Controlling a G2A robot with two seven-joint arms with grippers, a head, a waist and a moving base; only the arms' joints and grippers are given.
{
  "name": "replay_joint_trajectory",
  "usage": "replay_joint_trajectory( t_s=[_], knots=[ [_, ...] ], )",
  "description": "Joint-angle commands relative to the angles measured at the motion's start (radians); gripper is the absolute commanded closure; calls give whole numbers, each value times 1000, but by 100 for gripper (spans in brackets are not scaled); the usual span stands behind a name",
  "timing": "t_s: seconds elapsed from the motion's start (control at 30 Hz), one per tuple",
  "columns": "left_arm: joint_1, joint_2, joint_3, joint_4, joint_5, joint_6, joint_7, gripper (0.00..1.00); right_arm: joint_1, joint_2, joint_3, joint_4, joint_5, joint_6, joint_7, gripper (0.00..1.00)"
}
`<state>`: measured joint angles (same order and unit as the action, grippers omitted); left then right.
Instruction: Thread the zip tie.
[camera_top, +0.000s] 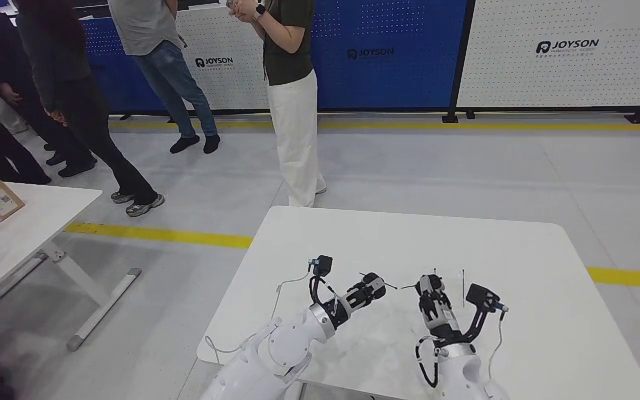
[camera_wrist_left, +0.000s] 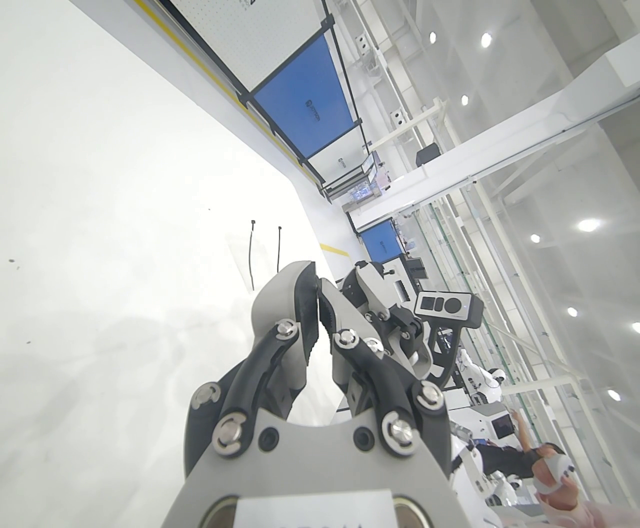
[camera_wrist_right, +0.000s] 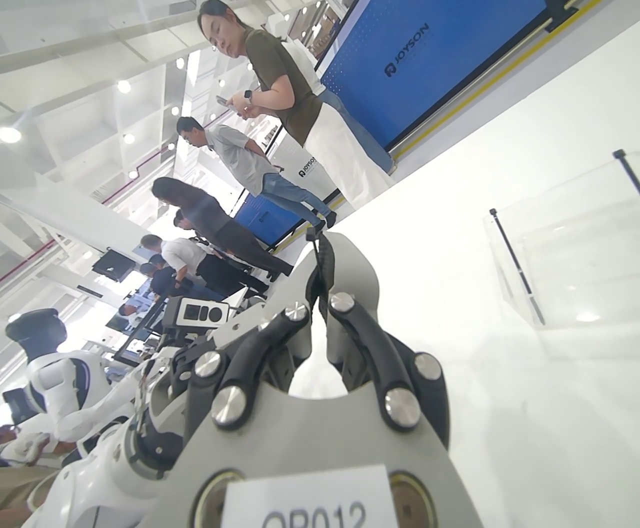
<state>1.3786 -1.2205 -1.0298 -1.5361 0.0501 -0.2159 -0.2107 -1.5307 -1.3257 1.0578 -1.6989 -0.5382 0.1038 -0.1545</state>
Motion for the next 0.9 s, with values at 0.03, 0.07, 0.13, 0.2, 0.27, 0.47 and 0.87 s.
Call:
replay_joint_trajectory(
  t_s=[0.03,0.07,0.13,0.2,0.27,0.47,0.87],
  knots=[
    [0,0,0,0,0,0,0,100,2,-1,-3,1,5,0,10,100],
    [0,0,0,0,0,0,0,100,2,-1,-3,1,5,0,10,100],
    [0,0,0,0,0,0,0,100,2,-1,-3,1,5,0,10,100],
    [0,0,0,0,0,0,0,100,2,-1,-3,1,5,0,10,100],
    [0,0,0,0,0,0,0,100,1,-1,-1,3,5,-1,13,100],
    [0,0,0,0,0,0,0,100,3,-4,0,2,-12,6,25,100],
    [0,0,0,0,0,0,0,100,15,-14,-2,12,-28,25,32,100]
  ],
)
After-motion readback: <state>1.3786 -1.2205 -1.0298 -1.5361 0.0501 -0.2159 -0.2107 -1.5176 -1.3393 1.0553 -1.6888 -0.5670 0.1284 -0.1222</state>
